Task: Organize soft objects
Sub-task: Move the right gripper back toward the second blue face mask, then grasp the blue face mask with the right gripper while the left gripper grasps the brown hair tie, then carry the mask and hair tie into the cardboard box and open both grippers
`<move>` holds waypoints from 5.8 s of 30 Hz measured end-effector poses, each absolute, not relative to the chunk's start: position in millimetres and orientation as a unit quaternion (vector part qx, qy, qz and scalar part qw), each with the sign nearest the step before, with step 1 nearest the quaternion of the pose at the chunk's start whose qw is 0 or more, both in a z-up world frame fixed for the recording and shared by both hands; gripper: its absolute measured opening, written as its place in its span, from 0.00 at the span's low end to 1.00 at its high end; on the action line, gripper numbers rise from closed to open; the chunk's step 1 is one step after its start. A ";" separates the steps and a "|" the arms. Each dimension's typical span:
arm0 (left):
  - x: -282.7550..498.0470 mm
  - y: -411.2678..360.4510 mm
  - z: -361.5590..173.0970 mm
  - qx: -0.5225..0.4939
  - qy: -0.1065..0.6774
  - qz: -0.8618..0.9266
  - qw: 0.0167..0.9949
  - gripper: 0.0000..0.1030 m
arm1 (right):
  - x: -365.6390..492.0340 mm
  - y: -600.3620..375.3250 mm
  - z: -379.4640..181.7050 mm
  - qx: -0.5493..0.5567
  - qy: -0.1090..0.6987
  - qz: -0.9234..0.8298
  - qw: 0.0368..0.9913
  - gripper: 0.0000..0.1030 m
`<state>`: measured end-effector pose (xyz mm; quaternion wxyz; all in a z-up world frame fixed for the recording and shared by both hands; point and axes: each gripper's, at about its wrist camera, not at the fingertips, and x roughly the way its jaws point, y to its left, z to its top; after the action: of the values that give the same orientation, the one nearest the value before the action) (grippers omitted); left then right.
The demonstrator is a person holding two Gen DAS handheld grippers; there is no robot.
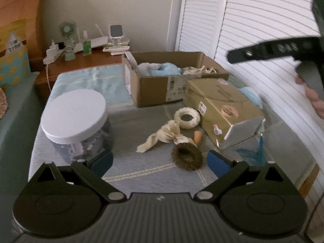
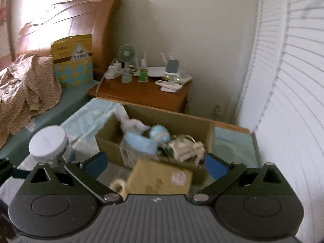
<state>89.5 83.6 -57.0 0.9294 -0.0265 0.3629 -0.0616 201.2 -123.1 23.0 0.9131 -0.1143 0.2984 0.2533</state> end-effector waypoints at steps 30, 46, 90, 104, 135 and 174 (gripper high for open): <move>119.6 41.8 -99.8 0.036 0.398 -0.107 0.910 1.00 | 150.9 -211.8 -41.5 -0.049 0.357 0.125 0.924 1.00; 124.1 41.6 -99.4 0.032 0.403 -0.096 0.910 1.00 | 217.1 -205.9 -45.4 -0.055 0.348 0.087 0.932 0.93; 128.1 42.0 -90.1 0.027 0.383 -0.111 0.917 0.44 | 245.7 -203.5 -77.5 -0.115 0.384 0.096 0.911 0.57; 125.7 44.3 -86.5 0.033 0.387 -0.123 0.913 0.37 | 232.6 -203.8 -62.1 -0.120 0.375 0.097 0.914 0.44; 99.3 70.8 -48.1 0.041 0.376 -0.167 0.910 0.37 | 277.3 -135.6 24.4 -0.118 0.312 0.201 0.921 0.44; 176.1 56.8 -0.5 0.063 0.349 -0.168 0.920 0.37 | 167.4 -179.2 -16.7 -0.064 0.321 0.153 0.932 1.00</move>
<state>176.1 56.8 -0.5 0.9198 0.0625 0.3488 -0.1682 167.4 -179.2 -16.7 0.9323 -0.0638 0.3213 0.1534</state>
